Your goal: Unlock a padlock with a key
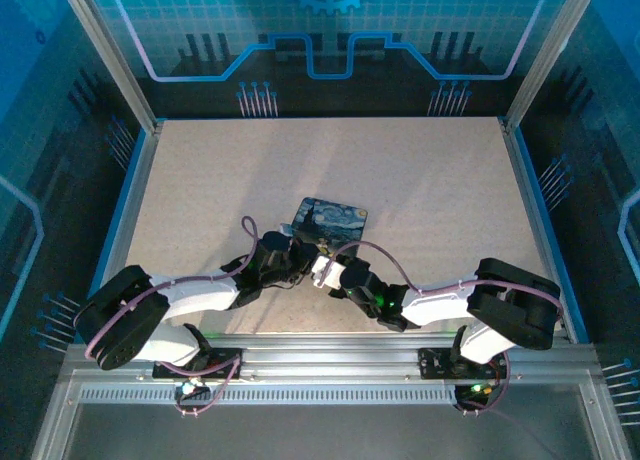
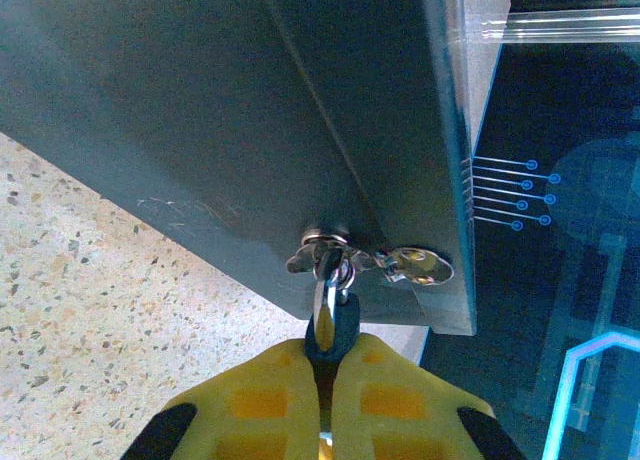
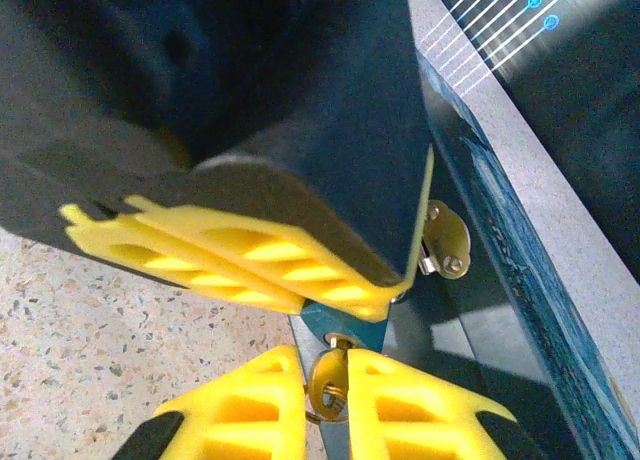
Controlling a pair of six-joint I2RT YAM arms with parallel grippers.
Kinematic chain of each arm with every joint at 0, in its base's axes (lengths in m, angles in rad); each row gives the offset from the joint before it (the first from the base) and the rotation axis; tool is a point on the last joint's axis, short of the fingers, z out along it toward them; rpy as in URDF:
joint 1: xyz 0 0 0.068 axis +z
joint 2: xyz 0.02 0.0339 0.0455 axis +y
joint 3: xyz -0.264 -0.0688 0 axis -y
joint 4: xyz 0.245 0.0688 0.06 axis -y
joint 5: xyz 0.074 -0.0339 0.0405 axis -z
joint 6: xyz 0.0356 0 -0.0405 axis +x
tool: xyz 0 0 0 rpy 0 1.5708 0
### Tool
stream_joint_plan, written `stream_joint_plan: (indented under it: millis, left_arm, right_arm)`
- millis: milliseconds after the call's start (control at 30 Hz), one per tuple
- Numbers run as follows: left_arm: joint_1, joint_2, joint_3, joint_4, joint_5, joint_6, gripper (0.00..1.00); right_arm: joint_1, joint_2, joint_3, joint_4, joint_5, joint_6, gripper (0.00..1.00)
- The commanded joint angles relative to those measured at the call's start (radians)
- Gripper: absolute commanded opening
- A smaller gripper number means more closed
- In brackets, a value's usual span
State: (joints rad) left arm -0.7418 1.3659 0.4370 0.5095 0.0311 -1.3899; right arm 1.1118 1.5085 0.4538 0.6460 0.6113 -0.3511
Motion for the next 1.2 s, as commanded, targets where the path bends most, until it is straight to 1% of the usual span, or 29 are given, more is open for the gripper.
stream_joint_plan:
  millis: [0,133,300,467,600,733,833,1100,1133,1167]
  left_arm:
    - [-0.005,-0.017,0.031,0.035,0.020,-0.013,0.00]
    - [-0.004,-0.011,0.029,0.042,0.020,-0.015,0.00]
    - [-0.006,-0.004,0.031,0.047,0.021,-0.016,0.00]
    - [-0.014,0.006,0.032,0.049,0.018,-0.016,0.00]
    - [-0.020,0.021,0.032,0.055,0.016,-0.016,0.00]
    - [-0.028,0.040,0.032,0.070,0.016,-0.020,0.00]
    - [-0.032,0.051,0.031,0.074,0.012,-0.021,0.00]
    - [-0.033,0.061,0.028,0.075,0.003,-0.017,0.00]
    - [-0.032,0.059,0.028,0.071,0.000,-0.013,0.01]
    - [-0.032,0.058,0.028,0.065,-0.003,-0.012,0.04]
  right_arm:
    - [-0.007,0.002,0.022,0.040,0.015,0.056,0.00]
    - [-0.016,-0.010,0.019,0.037,0.006,0.121,0.00]
    - [-0.036,-0.040,0.009,0.031,-0.054,0.251,0.00]
    - [-0.093,-0.081,-0.014,0.042,-0.180,0.419,0.00]
    - [-0.156,-0.111,-0.036,0.072,-0.323,0.541,0.00]
    - [-0.207,-0.123,-0.044,0.092,-0.421,0.627,0.00]
    - [-0.237,-0.126,-0.046,0.100,-0.472,0.679,0.00]
    - [-0.241,-0.111,-0.058,0.066,-0.439,0.666,0.00]
    - [-0.242,-0.110,-0.061,0.066,-0.439,0.676,0.00]
    - [-0.242,-0.107,-0.064,0.065,-0.438,0.685,0.00]
